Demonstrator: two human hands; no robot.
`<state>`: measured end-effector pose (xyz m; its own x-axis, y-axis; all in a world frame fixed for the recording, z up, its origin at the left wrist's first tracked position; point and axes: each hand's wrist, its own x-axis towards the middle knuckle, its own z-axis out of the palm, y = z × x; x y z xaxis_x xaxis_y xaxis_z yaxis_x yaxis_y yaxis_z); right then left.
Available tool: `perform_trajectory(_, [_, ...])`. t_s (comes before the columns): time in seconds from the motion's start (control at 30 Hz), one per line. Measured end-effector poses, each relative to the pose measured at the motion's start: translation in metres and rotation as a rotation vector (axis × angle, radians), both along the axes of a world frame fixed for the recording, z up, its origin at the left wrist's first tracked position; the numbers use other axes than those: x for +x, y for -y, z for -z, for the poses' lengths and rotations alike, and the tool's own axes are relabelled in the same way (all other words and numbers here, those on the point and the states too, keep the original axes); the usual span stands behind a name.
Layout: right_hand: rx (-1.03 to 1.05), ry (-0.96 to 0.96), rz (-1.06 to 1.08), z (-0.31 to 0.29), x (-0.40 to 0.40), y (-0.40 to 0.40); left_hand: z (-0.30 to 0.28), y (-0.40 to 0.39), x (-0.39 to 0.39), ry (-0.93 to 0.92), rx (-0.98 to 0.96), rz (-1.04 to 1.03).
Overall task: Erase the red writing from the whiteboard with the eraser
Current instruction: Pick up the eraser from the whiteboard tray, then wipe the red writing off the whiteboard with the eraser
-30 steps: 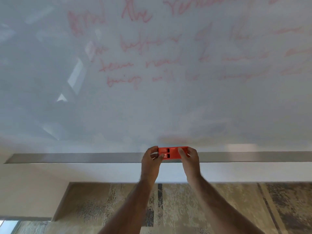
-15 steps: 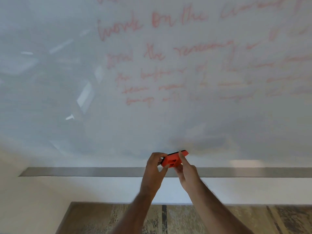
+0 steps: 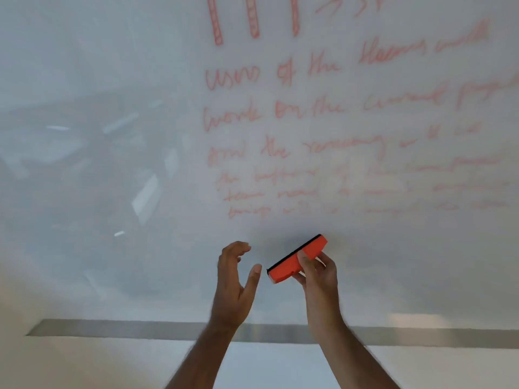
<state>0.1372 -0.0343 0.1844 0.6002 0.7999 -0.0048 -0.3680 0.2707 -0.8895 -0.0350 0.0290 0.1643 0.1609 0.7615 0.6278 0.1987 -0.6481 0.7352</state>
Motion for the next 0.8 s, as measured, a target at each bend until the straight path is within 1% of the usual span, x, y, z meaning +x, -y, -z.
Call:
perform_trajectory(0.17, [0.149,0.231,0.044,-0.046,-0.011,-0.009,-0.062,-0.04,-0.016,-0.066,0.222,-0.055])
perform_trajectory(0.37, [0.336,0.539,0.074,-0.126,-0.01,-0.024,-0.152,-0.094,-0.044,-0.055,0.469,-0.226])
perform_trajectory(0.57, [0.449,0.83,0.115,-0.218,-0.006,-0.034,-0.227,-0.127,-0.065,-0.077,0.589,-0.336])
perform_trajectory(0.8, [0.534,1.074,0.221,-0.326,-0.009,-0.045,-0.309,-0.148,-0.075,-0.034,0.688,-0.414])
